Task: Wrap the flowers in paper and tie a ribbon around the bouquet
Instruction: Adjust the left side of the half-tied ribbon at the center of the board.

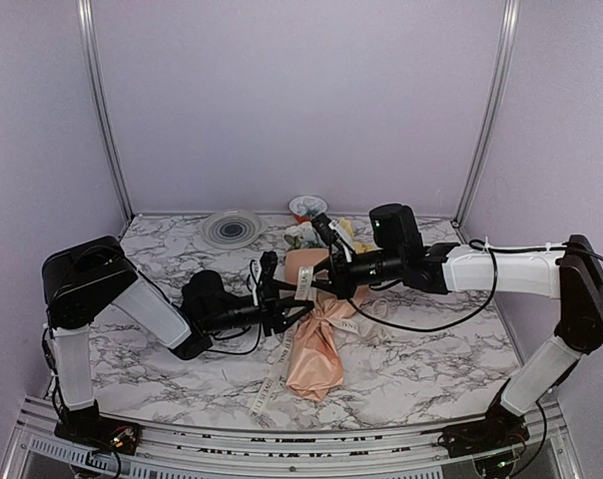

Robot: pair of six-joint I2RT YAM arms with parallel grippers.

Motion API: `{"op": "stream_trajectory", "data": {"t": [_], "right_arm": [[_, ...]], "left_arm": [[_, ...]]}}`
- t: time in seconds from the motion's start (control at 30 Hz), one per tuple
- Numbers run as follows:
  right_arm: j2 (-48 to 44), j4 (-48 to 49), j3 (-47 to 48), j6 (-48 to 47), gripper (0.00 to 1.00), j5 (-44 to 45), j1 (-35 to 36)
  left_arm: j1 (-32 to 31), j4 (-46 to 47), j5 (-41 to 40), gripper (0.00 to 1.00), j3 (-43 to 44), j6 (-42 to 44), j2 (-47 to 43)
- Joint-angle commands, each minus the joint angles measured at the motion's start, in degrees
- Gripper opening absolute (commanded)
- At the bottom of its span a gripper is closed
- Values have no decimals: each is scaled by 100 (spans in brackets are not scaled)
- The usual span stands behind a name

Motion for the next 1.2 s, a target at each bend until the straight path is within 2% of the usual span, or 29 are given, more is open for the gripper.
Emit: {"op": "stream_trajectory", "data": {"t": [0.0, 0.03, 0.1, 0.17, 0.23, 0.33, 0.4, 0.5, 0.57, 0.7, 0.73, 0.97, 1.1, 1.17], "right_arm": [[-101, -55, 105, -158, 0, -50, 42], [-129, -94, 97, -215, 0, -57, 35], [-187, -344, 130, -465, 0, -76, 6], [-163, -928, 276, -1047, 0, -600, -83], [-10, -1730, 552, -1655, 2, -868, -165], [242, -2712, 978, -2518, 3, -867, -139], [216, -2870, 1023, -2768, 3, -761, -135], [102, -2774, 994, -2903, 2, -381, -135], [115, -2812, 1079, -3010, 1, -264, -135], [252, -2813, 1208, -3012, 1, -142, -152], [295, -2781, 1229, -2965, 1, -114, -152], [293, -2249, 1237, -2628, 1, 171, -152], [240, -1824, 1164, -2409, 1, 265, -153], [236, -1645, 1158, -2358, 1, 223, -152]], "left_arm": [[-32, 28, -286, 44, 313, -3, 156], [-33, -11, -301, 44, 284, 40, 129], [-37, 6, -220, 53, 122, 192, -25], [-38, -158, -23, 59, -53, 445, -208], [-30, -838, 147, 61, -113, 846, -396], [-22, -2210, 416, 68, 184, 1543, -640], [21, -2650, 496, 72, 231, 1935, -827], [211, -2839, 680, 74, 174, 2106, -1029], [328, -3064, 759, 72, 302, 2165, -1060], [510, -3427, 1074, 48, 607, 2179, -1032], [519, -3492, 1139, 46, 650, 2208, -1014], [508, -3621, 1861, 46, 791, 2130, -664], [499, -3612, 1733, 46, 929, 2220, -609], [496, -3612, 1157, 46, 1085, 2111, -536]]}}
